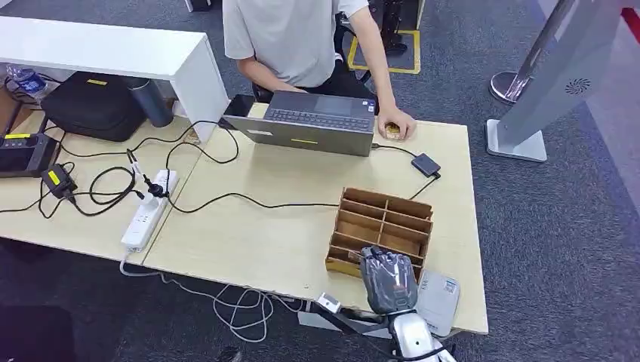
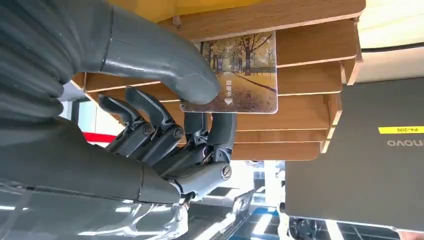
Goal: Pass the card to the sensor for recognition and then transmit it.
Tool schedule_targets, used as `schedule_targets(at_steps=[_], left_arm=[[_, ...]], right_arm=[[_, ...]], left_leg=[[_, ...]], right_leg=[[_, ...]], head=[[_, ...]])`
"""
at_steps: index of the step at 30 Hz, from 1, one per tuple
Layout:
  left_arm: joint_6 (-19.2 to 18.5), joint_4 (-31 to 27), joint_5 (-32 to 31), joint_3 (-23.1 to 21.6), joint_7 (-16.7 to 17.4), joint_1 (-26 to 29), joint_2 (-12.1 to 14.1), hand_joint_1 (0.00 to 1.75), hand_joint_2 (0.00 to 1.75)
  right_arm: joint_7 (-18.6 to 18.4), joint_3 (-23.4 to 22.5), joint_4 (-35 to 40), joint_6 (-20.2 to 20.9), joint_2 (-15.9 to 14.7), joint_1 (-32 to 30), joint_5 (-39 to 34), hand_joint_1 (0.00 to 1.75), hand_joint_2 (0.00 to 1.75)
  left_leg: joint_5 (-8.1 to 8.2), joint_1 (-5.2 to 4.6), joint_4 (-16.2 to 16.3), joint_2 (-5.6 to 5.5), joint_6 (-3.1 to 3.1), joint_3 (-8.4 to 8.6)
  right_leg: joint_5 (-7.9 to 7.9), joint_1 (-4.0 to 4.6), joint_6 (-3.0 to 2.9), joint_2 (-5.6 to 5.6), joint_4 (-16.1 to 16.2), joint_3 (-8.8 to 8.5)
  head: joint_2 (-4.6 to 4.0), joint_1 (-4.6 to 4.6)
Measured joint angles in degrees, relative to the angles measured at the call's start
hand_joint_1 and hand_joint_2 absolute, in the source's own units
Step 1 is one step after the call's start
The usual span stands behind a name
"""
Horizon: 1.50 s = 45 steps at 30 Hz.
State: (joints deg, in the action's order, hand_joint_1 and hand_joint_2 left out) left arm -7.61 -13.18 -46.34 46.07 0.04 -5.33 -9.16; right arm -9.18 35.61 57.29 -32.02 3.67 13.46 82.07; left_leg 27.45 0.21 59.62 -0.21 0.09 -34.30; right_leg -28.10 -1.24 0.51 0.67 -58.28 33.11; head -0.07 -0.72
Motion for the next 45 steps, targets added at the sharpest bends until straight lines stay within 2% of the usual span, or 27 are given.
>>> schedule_targets(at_steps=[11,16,20,25,32,38,43,45], left_arm=[[0.61,0.0,0.02,0.0,0.28,-0.03,0.09,0.0,1.75],[0.52,0.0,0.0,0.0,0.44,-0.01,0.17,0.0,1.75],[0.35,0.0,0.0,0.0,0.42,0.03,0.31,0.0,1.75],[-0.11,0.0,0.15,0.0,-0.02,0.11,0.68,0.0,1.75],[-0.37,0.0,0.17,0.0,-0.7,0.16,1.14,0.0,1.75],[-0.72,0.0,0.04,0.0,-0.83,0.18,1.4,0.0,1.75],[-0.85,0.0,-0.09,0.0,-0.9,0.17,1.4,0.0,1.75],[-0.94,0.0,-0.37,0.0,-0.9,0.17,1.4,0.0,1.75]], right_arm=[[1.31,-0.07,1.07,1.01,0.0,-0.02,-2.76,1.75,1.75],[2.99,-0.11,3.32,3.68,-0.24,0.37,-6.42,1.75,1.75],[5.05,-0.13,6.56,9.08,-0.94,1.43,-11.9,1.75,1.75],[8.24,-0.2,10.85,18.3,-2.12,4.07,-23.45,1.75,1.75],[10.8,-0.66,13.81,25.5,-3.43,8.68,-32.71,1.75,1.75],[9.95,-0.7,14.05,27.74,-3.85,14.22,-35.73,1.75,1.75],[8.92,-0.66,13.62,27.58,-3.72,19.22,-35.91,1.75,1.75],[8.24,-0.52,13.51,26.0,-3.65,19.79,-34.73,1.75,1.75]], left_leg=[[0.0,0.0,0.0,0.0,0.0,-0.01],[0.0,0.0,0.0,0.0,0.0,-0.01],[-0.01,0.0,0.0,0.0,0.0,-0.01],[-0.03,0.0,0.0,0.0,-0.02,0.0],[-0.03,0.0,0.01,0.01,-0.02,0.0],[-0.06,0.0,0.01,0.0,-0.01,-0.01],[-0.07,0.0,0.02,-0.01,-0.02,-0.01],[-0.07,0.0,0.02,-0.02,-0.02,-0.02]], right_leg=[[0.0,0.0,0.0,0.0,0.0,0.0],[0.0,0.0,0.0,0.0,0.0,0.0],[0.01,0.0,0.0,0.0,-0.01,0.0],[0.02,0.0,-0.01,0.01,-0.01,0.0],[0.03,0.0,-0.01,0.01,-0.01,-0.01],[0.05,0.0,0.0,0.01,-0.03,-0.01],[0.06,0.0,0.0,0.0,-0.03,-0.02],[0.06,0.0,0.0,-0.01,-0.04,-0.02]], head=[[0.02,0.0],[0.02,0.0],[0.02,0.0],[0.0,0.0],[0.02,0.02],[0.02,0.0],[0.0,0.02],[0.02,0.0]])
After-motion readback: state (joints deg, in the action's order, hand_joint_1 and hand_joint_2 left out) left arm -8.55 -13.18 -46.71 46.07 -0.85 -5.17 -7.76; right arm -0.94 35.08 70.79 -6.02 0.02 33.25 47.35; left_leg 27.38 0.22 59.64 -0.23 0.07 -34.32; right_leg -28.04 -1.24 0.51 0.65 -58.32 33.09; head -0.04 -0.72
